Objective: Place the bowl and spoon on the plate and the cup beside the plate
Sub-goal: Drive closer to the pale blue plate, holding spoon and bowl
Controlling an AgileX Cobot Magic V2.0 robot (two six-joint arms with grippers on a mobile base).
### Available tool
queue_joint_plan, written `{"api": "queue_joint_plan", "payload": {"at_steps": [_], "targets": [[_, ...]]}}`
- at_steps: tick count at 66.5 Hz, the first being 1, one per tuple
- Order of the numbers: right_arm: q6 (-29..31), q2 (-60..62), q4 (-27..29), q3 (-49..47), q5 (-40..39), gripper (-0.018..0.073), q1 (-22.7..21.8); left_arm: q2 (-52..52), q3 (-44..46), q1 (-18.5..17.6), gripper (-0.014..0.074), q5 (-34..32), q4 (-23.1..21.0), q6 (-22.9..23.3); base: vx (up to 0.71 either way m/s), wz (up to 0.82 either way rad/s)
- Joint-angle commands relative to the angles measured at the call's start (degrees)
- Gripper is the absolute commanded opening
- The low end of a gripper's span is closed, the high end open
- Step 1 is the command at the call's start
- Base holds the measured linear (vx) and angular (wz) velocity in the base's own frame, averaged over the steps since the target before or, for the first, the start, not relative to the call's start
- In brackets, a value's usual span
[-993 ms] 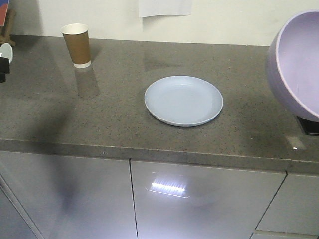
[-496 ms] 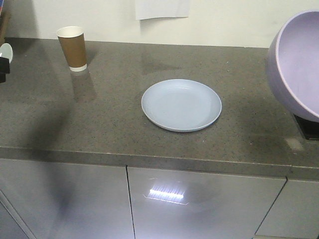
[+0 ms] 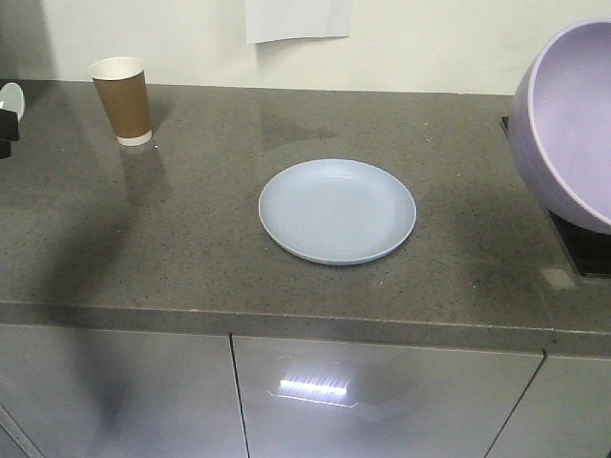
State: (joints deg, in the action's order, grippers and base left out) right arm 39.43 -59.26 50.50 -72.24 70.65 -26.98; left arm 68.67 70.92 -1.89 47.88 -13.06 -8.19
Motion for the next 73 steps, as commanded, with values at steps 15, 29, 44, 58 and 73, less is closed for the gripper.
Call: {"api": "queue_joint_plan", "payload": {"at_steps": [15, 29, 44, 58, 73], "targets": [[0.31, 0.80, 3.16, -1.77, -2.20, -0.0004, -0.36, -1.35, 1.33, -0.31, -0.0006, -2.89, -1.05, 0.31, 0.04, -0.03], [0.31, 0.80, 3.16, -1.77, -2.20, -0.0004, -0.36, -1.35, 1.33, -0.31, -0.0006, -2.89, -1.05, 0.31, 0.04, -0.02], [0.31, 0.80, 3.16, -1.77, -2.20, -0.0004, -0.36, -1.35, 1.33, -0.31, -0.0006, -2.89, -1.05, 0.31, 0.04, 0.00], [0.31, 0.80, 3.16, -1.77, -2.20, -0.0004, -0.36, -1.35, 1.33, -0.31, -0.0006, -2.89, -1.05, 0.31, 0.05, 0.01], [0.31, 0.80, 3.16, -1.77, -2.20, -0.0004, -0.36, -1.35, 1.33, -0.31, -0.0006, -2.89, -1.05, 0.31, 0.06, 0.02]]}}
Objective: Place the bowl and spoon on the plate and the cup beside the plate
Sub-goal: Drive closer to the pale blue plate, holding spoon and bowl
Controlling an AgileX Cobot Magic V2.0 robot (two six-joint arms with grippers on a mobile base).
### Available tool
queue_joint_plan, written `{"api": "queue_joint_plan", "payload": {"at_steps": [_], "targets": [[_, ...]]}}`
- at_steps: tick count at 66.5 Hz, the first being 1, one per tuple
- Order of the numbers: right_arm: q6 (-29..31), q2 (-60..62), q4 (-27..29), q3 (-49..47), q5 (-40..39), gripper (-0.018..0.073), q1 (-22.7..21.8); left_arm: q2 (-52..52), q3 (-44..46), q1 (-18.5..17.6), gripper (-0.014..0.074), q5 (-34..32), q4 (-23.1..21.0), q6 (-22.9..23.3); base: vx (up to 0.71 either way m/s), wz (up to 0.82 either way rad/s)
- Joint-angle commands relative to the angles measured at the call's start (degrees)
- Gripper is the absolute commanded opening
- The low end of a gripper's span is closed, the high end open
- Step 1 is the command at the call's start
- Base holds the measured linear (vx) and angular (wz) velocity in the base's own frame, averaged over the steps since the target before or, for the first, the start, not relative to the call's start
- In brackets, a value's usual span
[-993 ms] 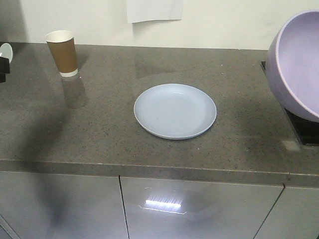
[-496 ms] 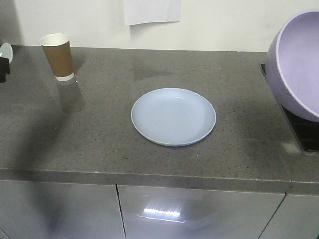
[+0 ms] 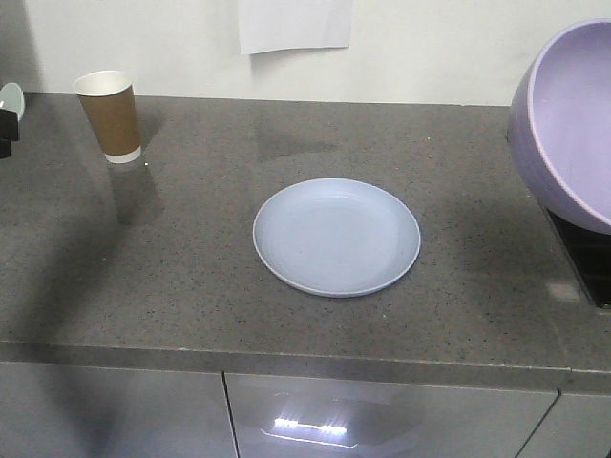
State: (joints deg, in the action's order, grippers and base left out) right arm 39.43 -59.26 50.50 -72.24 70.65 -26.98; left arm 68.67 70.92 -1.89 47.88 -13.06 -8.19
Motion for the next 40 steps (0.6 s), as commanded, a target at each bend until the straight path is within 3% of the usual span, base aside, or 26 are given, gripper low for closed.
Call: {"api": "queue_joint_plan", "payload": {"at_steps": [1, 40], "targets": [[0.31, 0.80, 3.16, -1.77, -2.20, -0.0004, -0.36, -1.35, 1.33, -0.31, -0.0006, -2.89, -1.05, 0.31, 0.06, 0.01], [0.31, 0.80, 3.16, -1.77, -2.20, -0.0004, -0.36, -1.35, 1.33, -0.31, -0.0006, -2.89, -1.05, 0.31, 0.05, 0.00]]}}
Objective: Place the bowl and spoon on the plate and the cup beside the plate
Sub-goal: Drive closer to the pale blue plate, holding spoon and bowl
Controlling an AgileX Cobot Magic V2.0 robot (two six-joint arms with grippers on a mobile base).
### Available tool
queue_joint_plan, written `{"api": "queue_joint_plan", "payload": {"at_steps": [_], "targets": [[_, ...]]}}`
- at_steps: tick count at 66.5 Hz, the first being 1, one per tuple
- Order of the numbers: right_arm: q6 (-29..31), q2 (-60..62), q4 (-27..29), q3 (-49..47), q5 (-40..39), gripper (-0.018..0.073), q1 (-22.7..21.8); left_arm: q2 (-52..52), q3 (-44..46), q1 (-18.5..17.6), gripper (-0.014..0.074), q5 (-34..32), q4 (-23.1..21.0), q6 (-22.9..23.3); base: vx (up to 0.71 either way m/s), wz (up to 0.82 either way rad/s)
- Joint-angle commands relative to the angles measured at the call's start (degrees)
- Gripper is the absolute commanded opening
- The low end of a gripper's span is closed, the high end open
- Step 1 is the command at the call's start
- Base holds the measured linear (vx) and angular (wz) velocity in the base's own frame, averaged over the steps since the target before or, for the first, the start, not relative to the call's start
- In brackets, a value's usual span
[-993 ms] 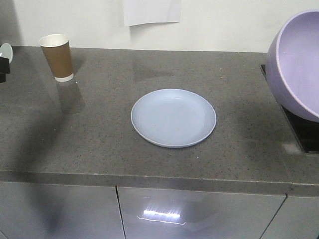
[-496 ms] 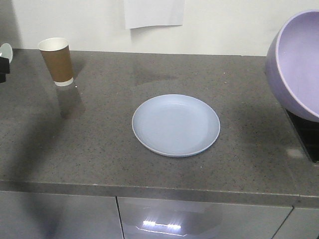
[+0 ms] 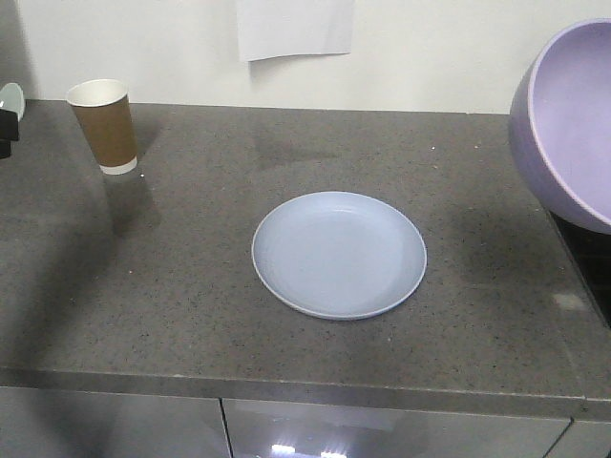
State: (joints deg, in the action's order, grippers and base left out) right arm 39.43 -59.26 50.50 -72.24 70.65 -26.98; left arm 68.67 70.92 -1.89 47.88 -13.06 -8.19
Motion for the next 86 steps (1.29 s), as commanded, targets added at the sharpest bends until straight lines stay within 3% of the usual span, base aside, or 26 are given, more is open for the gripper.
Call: {"api": "queue_joint_plan", "payload": {"at_steps": [1, 86], "targets": [[0.31, 0.80, 3.16, -1.77, -2.20, -0.0004, -0.36, -1.35, 1.33, -0.31, -0.0006, -2.89, -1.05, 0.31, 0.05, 0.00], [0.31, 0.80, 3.16, -1.77, -2.20, -0.0004, -0.36, -1.35, 1.33, -0.31, -0.0006, -2.89, -1.05, 0.31, 0.03, 0.00]]}}
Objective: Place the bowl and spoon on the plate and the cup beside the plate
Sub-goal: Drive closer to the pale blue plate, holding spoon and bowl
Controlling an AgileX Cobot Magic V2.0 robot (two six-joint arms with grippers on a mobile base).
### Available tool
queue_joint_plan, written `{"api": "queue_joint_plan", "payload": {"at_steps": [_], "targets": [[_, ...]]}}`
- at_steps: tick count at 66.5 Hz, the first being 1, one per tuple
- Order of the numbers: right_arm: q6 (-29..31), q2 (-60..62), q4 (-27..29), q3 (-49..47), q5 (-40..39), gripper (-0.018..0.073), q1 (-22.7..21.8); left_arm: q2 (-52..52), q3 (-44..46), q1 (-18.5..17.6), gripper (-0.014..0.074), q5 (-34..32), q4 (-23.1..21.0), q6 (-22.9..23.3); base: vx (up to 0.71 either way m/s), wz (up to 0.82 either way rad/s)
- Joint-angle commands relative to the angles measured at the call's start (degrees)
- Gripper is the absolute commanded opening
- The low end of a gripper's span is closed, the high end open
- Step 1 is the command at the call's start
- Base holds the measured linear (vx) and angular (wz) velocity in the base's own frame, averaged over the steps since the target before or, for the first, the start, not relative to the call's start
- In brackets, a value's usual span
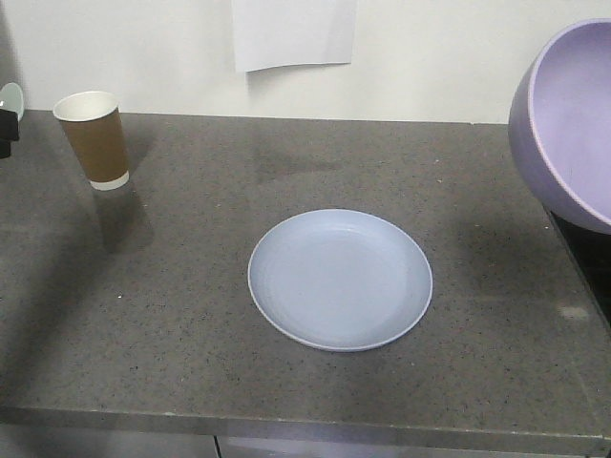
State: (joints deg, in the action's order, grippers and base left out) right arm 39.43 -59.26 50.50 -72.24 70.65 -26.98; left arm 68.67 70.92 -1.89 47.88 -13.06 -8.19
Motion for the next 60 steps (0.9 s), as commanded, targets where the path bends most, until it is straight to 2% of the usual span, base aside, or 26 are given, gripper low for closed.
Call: {"api": "queue_joint_plan", "payload": {"at_steps": [1, 60], "targets": [[0.31, 0.80, 3.16, -1.77, -2.20, -0.0004, -0.36, -1.35, 1.33, -0.31, -0.0006, -2.89, -1.05, 0.31, 0.03, 0.00], [0.31, 0.80, 3.16, -1.77, -2.20, -0.0004, -0.36, -1.35, 1.33, -0.31, -0.0006, -2.89, -1.05, 0.31, 0.03, 0.00]]}}
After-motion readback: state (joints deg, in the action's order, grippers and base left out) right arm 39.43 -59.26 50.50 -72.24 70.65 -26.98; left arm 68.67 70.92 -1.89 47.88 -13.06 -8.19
